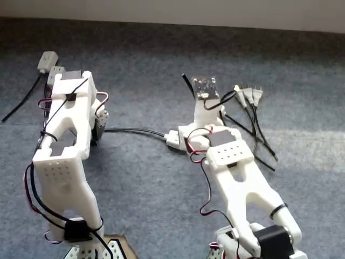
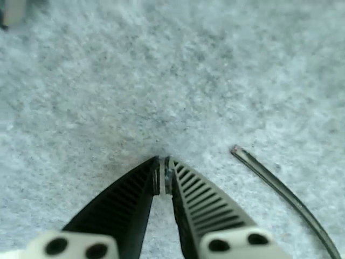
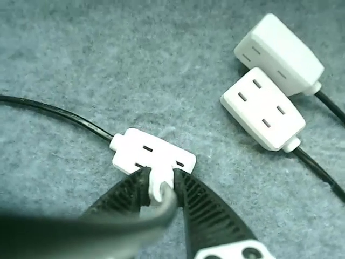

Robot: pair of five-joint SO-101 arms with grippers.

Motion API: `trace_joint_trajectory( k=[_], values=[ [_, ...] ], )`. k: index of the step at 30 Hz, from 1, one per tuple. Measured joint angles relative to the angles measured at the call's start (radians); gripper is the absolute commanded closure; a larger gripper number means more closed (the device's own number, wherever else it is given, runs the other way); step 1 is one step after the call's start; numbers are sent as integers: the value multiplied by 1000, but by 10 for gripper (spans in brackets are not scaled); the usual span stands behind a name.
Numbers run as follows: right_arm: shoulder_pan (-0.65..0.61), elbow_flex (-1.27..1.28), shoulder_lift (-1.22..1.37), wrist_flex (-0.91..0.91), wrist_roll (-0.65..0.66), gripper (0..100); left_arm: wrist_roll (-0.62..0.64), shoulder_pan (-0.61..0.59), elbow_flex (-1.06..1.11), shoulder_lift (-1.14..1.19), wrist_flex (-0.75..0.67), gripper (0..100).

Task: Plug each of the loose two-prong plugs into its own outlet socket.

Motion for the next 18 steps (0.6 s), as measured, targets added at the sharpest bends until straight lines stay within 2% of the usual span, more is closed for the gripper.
trace_joint_trajectory(
  k=[5,18],
  values=[
    [0,-11,32,0,-75,991,-20,8,0,0,0,950],
    [52,29,40,-83,-95,991,-20,6,0,0,0,950]
  ],
)
